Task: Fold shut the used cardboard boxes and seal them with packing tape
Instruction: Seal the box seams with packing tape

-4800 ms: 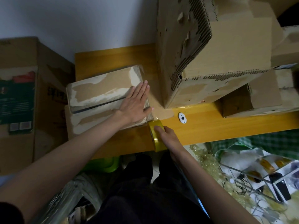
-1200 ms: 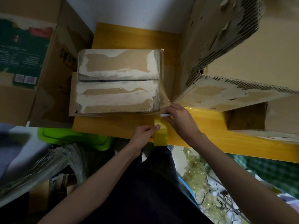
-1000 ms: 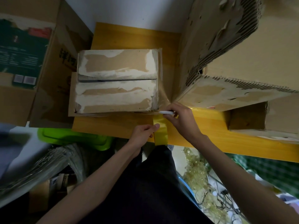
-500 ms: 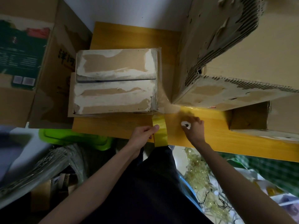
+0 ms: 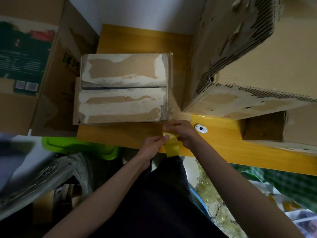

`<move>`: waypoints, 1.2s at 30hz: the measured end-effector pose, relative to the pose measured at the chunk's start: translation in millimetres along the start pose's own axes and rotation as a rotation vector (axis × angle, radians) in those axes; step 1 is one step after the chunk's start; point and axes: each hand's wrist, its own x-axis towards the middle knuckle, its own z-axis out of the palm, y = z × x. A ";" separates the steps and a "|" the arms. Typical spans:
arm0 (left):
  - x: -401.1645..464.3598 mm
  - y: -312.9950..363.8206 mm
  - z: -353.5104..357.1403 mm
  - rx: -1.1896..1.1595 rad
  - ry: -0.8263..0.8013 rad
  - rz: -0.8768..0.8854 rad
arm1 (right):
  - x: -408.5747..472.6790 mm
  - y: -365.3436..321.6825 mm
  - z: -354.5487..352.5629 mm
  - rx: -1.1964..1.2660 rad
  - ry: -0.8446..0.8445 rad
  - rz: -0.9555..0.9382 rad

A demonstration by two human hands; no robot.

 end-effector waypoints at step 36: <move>-72.6 142.1 13.2 0.729 0.185 1.101 | -118.1 -70.7 -22.7 -0.226 0.053 -0.360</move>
